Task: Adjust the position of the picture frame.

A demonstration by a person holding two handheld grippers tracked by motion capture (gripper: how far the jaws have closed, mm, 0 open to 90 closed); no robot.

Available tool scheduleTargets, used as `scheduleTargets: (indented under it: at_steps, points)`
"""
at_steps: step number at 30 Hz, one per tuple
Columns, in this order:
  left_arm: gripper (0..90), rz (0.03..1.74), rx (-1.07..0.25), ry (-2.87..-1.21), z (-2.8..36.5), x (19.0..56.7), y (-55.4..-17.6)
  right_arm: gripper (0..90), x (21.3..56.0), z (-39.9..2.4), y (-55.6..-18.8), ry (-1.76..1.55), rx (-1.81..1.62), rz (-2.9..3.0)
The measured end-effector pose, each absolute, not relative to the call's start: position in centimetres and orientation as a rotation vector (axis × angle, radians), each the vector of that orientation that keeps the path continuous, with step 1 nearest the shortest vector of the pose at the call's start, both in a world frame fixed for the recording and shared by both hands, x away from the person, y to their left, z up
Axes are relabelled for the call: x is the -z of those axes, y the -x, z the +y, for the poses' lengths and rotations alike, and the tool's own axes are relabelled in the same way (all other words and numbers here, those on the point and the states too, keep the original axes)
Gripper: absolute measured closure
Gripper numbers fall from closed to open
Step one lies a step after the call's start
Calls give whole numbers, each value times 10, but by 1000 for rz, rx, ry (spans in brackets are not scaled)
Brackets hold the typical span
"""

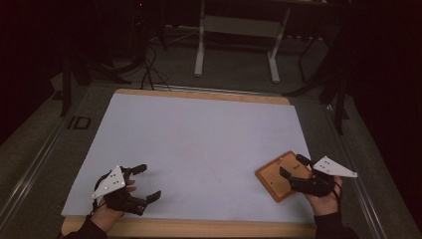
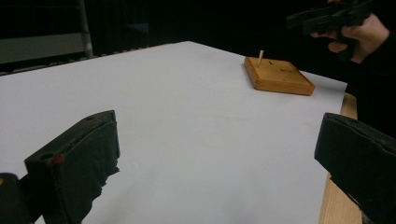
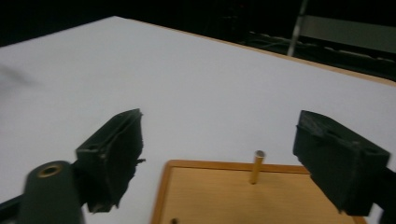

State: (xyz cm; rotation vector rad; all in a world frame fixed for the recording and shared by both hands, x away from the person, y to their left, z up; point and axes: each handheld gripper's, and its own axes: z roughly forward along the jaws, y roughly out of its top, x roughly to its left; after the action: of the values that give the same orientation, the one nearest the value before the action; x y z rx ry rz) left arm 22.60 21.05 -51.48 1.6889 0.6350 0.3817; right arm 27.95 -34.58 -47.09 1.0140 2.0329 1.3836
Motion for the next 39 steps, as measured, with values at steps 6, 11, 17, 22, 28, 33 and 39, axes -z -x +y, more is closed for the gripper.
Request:
scheduleTargets:
  at_steps: [6,11,17,22,28,33,39]
  points:
    - [5,633,-378,-1694,211,515,-225,272,484,-347,-299,-1063,-1338,2058]
    - [4,634,-376,-1697,211,516,-225,402,502,-348,-316,-1123,-1294,2088]
    - [5,637,-377,-1701,211,516,-225,574,516,-347,-325,-1147,-1243,2124]
    - [5,632,-373,-1707,210,517,-224,685,522,-347,-327,-1153,-1233,2124]
    - [5,629,-370,-1712,210,517,-224,725,531,-349,-329,-1196,-1241,2153]
    - [5,627,-368,-1718,209,518,-225,801,535,-350,-332,-1226,-1251,2148]
    - [5,629,-364,-1724,209,519,-225,823,536,-350,-334,-1216,-1252,2144]
